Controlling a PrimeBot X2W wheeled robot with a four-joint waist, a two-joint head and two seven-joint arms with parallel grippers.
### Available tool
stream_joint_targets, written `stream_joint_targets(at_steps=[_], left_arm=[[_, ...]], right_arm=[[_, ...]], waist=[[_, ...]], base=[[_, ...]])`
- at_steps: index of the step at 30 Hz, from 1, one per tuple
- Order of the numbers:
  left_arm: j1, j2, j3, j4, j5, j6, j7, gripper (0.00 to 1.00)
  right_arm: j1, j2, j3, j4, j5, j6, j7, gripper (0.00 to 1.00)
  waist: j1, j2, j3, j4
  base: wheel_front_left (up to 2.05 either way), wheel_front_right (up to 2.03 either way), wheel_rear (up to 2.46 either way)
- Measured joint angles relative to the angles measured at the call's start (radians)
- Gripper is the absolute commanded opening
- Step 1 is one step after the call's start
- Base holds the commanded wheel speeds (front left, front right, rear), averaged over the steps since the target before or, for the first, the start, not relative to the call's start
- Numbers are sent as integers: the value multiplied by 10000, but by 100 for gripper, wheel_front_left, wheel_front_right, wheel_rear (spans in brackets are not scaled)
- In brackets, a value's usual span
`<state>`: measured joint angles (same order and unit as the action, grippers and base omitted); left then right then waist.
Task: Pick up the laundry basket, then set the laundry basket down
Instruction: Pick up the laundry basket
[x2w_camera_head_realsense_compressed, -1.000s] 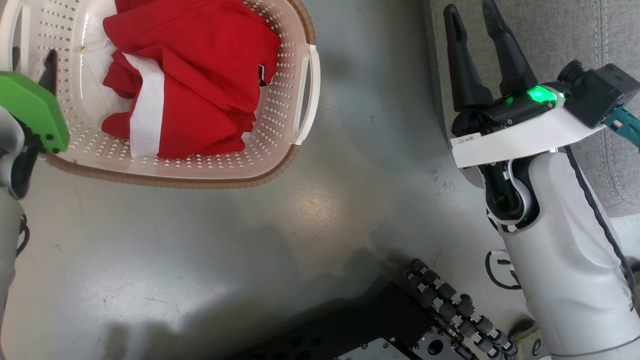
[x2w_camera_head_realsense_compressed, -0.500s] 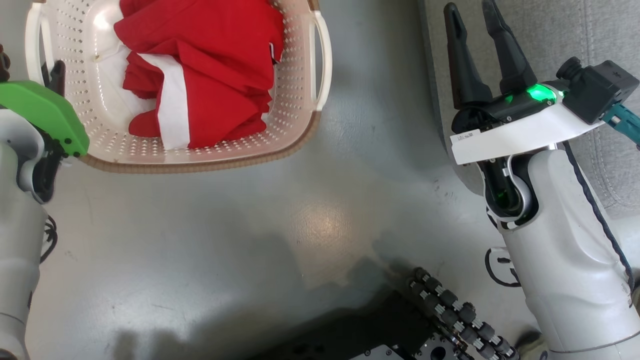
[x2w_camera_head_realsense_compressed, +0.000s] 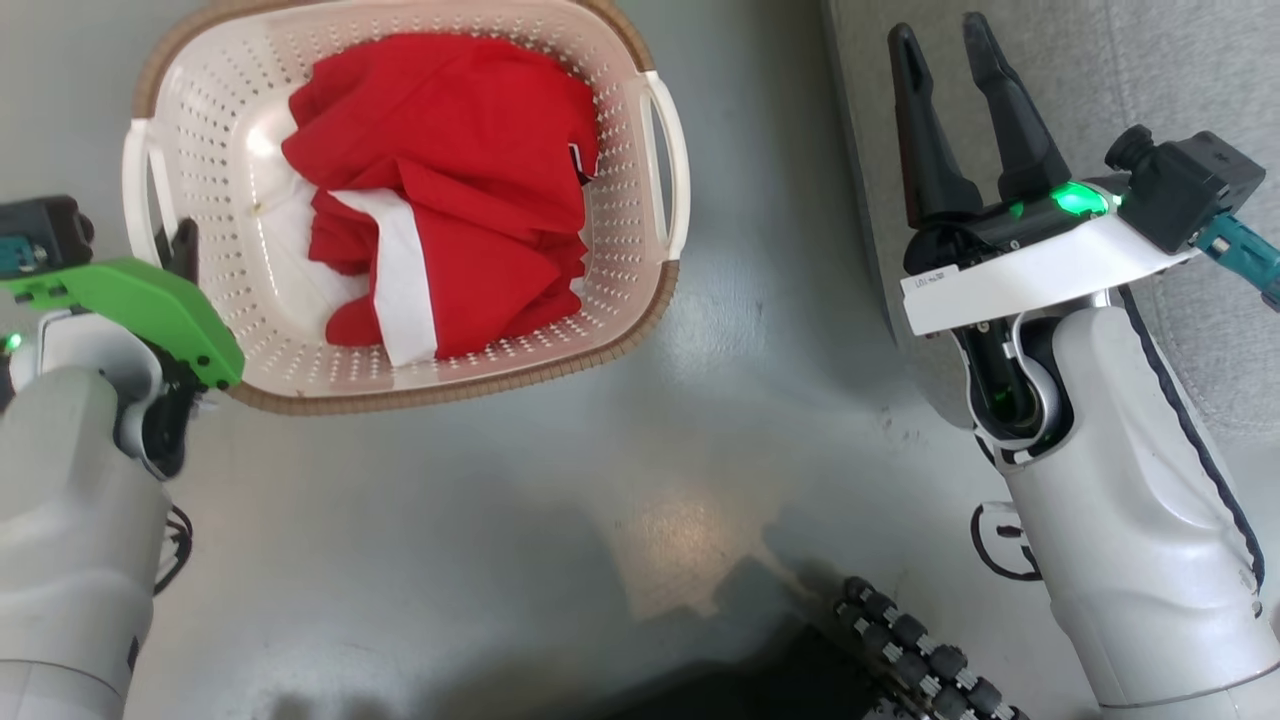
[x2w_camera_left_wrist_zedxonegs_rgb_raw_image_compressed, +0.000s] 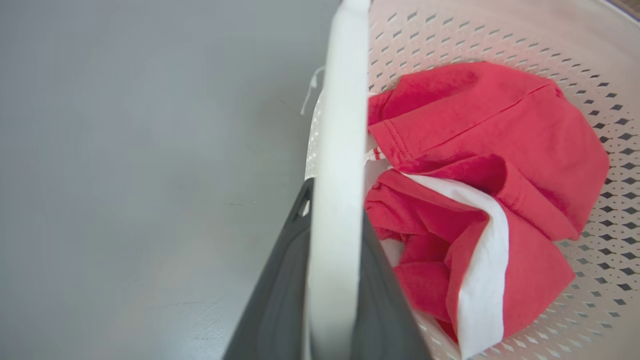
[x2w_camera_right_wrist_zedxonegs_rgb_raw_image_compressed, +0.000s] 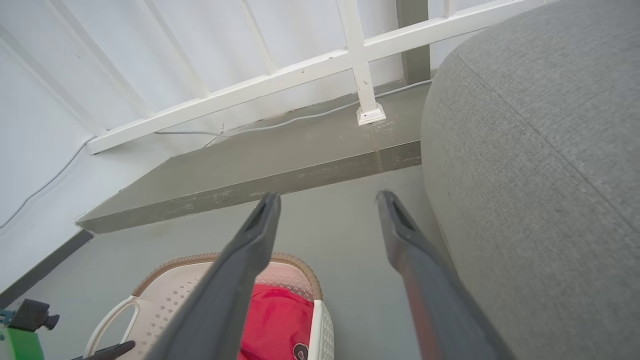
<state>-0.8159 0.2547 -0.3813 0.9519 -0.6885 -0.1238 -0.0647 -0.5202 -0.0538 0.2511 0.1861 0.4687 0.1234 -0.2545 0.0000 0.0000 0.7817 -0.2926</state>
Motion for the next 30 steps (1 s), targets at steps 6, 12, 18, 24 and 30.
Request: stream_joint_targets(at_steps=[6, 12, 18, 24, 30], left_arm=[[419, -209, 86, 305, -500, 2, -261, 0], [836, -527, 130, 497, -918, 6, -424, 0], [933, -686, 186, 681, -1066, 4, -579, 0], [968, -744, 192, 821, -1089, 4, -729, 0], [984, -725, 194, 1068, -1091, 4, -961, 0]], right_arm=[[269, 0, -27, 178, -2, 0, 0, 100], [448, -2, -33, 305, 0, 0, 0, 100], [636, -6, 2, 253, 0, 0, 0, 100], [634, -4, 121, 140, 0, 0, 0, 100], [626, -4, 207, 125, 6, 0, 0, 100]], waist=[[0, 0, -573, 95], [0, 0, -1147, 195], [0, 0, -1432, 270], [0, 0, -1235, 242], [0, 0, -1021, 166]], base=[[0, 0, 0], [0, 0, 0], [0, 0, 0], [0, 0, 0], [0, 0, 0]])
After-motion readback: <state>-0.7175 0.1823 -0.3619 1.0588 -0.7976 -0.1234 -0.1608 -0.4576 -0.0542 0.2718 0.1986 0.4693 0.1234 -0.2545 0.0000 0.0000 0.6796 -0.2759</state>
